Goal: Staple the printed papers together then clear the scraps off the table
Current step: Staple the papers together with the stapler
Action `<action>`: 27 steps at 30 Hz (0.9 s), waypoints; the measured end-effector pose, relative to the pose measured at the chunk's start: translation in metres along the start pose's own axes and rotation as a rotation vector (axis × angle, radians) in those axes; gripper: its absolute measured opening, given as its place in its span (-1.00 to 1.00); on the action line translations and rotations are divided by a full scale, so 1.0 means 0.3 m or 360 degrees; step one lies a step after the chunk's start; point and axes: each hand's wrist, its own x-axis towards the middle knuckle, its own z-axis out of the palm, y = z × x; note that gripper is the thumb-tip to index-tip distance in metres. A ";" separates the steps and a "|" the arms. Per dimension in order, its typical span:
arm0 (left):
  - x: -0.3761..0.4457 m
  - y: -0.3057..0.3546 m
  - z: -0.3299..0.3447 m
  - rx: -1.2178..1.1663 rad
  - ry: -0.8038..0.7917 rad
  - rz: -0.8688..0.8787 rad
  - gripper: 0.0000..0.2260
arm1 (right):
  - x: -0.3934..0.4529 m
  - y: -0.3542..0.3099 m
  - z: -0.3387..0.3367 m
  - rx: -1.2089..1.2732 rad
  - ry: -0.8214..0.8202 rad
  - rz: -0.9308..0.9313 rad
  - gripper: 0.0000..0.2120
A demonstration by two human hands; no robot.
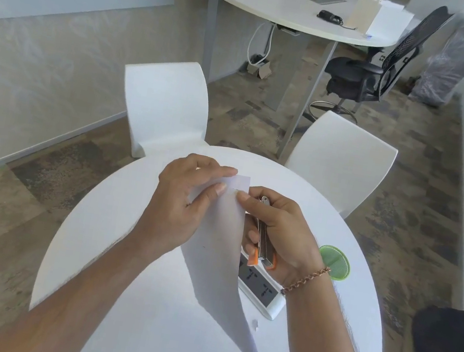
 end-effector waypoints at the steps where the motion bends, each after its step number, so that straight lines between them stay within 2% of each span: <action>1: -0.005 0.002 0.007 0.0024 -0.0008 -0.0008 -0.76 | 0.002 0.004 -0.001 0.0010 0.0020 0.0010 -0.90; 5: -0.056 0.018 0.043 0.0026 0.0043 -0.0007 -0.68 | 0.005 0.010 -0.005 0.0090 0.0104 0.0034 -0.90; 8: -0.132 0.025 0.077 0.0019 0.0121 0.0006 -0.54 | 0.005 0.007 0.005 0.0144 0.0149 0.0032 -0.92; 12: -0.236 0.026 0.125 -0.0051 0.0086 -0.0141 -0.27 | 0.018 -0.002 0.032 0.0302 0.0277 -0.0072 -0.90; 15: -0.283 0.006 0.181 -0.0050 0.0081 -0.0295 -0.20 | 0.036 -0.015 0.064 0.0482 0.0402 -0.0168 -0.93; 17: -0.289 -0.007 0.210 0.0040 0.0170 -0.0473 -0.29 | 0.051 -0.022 0.088 0.0597 0.0493 -0.0207 -0.92; 19: -0.288 -0.037 0.227 0.0213 0.0286 -0.0630 -0.51 | 0.068 -0.027 0.111 0.0653 0.0531 -0.0250 -0.91; 23: -0.271 -0.105 0.188 0.0237 0.0450 -0.0890 -0.85 | 0.087 -0.044 0.133 0.0457 0.0518 -0.0341 -0.84; 25: -0.252 -0.152 0.142 0.0126 0.0475 -0.1013 -0.88 | 0.103 -0.027 0.113 0.0227 0.0599 -0.0372 -0.80; 27: -0.228 -0.208 0.083 -0.0061 0.0450 -0.1142 -0.87 | 0.141 0.034 0.064 0.0018 0.0806 -0.0319 -0.73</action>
